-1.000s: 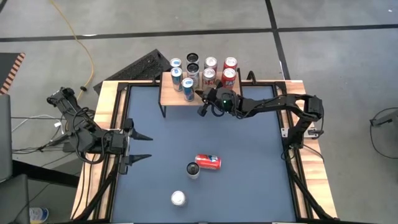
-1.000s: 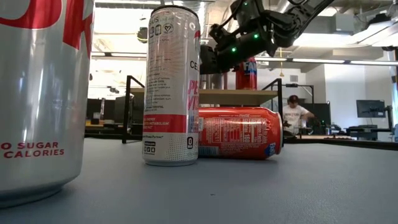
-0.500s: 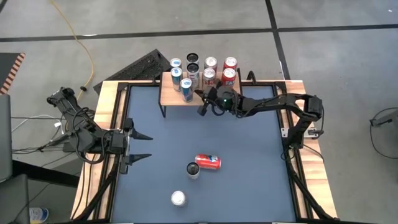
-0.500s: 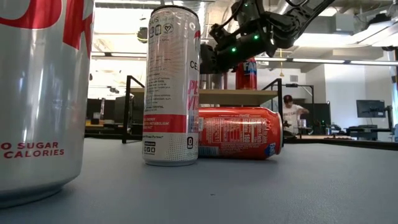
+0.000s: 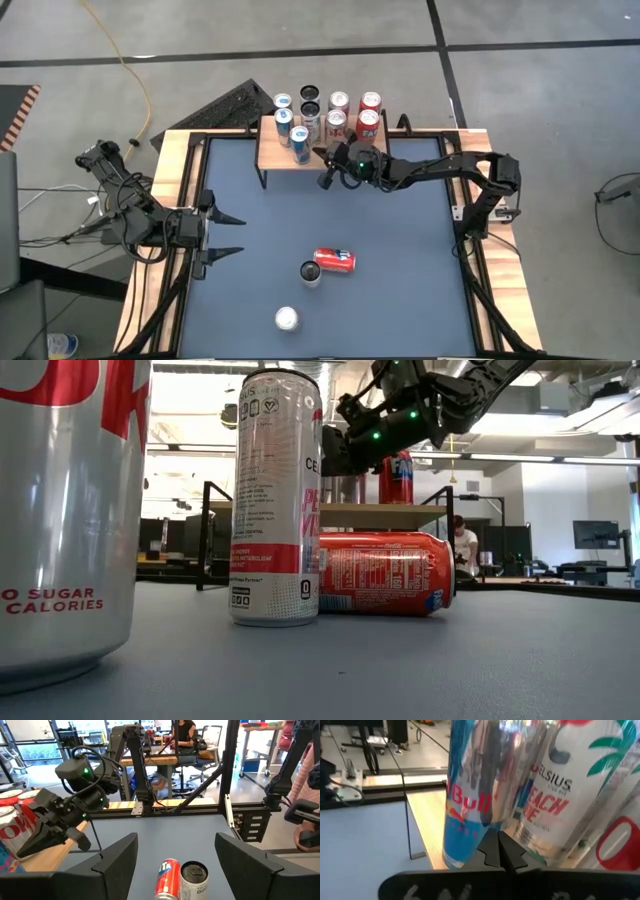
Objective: Place canned beverage on shelf
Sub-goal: Put the blue soda can on the shelf aligned with the other blue soda can
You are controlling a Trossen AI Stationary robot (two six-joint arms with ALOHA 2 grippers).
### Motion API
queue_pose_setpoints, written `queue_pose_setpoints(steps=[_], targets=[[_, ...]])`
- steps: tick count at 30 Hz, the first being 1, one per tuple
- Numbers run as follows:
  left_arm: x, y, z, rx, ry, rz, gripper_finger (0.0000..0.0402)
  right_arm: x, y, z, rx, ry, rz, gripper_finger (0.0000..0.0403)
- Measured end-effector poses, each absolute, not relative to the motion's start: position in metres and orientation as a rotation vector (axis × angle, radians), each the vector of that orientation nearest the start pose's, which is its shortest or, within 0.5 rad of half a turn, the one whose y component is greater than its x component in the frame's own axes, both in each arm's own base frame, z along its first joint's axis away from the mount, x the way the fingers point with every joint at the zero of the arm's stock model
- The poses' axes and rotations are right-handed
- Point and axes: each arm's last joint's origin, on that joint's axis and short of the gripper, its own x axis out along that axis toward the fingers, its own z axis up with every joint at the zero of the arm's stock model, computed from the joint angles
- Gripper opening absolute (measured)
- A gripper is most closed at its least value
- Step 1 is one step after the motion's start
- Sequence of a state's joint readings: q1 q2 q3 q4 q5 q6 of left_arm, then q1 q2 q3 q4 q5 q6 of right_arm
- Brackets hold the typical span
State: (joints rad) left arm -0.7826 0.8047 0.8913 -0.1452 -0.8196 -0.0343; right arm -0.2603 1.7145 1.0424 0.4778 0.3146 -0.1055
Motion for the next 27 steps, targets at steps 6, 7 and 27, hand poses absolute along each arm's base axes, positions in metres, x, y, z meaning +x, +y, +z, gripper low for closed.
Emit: queue_pose_setpoints(steps=[6, 7, 27], targets=[[0.131, -0.1, 0.37, 0.008, 0.04, 0.038, 0.0257, 0.365, -0.112, 0.246, -0.098, 0.165, -0.534, 0.0], [0.131, -0.1, 0.37, 0.008, 0.04, 0.038, 0.0257, 0.365, -0.112, 0.247, -0.097, 0.16, -0.535, 0.0], [0.131, -0.099, 0.37, 0.021, 0.038, 0.069, 0.0257, 0.378, -0.12, 0.236, -0.098, 0.124, -0.543, 0.0]])
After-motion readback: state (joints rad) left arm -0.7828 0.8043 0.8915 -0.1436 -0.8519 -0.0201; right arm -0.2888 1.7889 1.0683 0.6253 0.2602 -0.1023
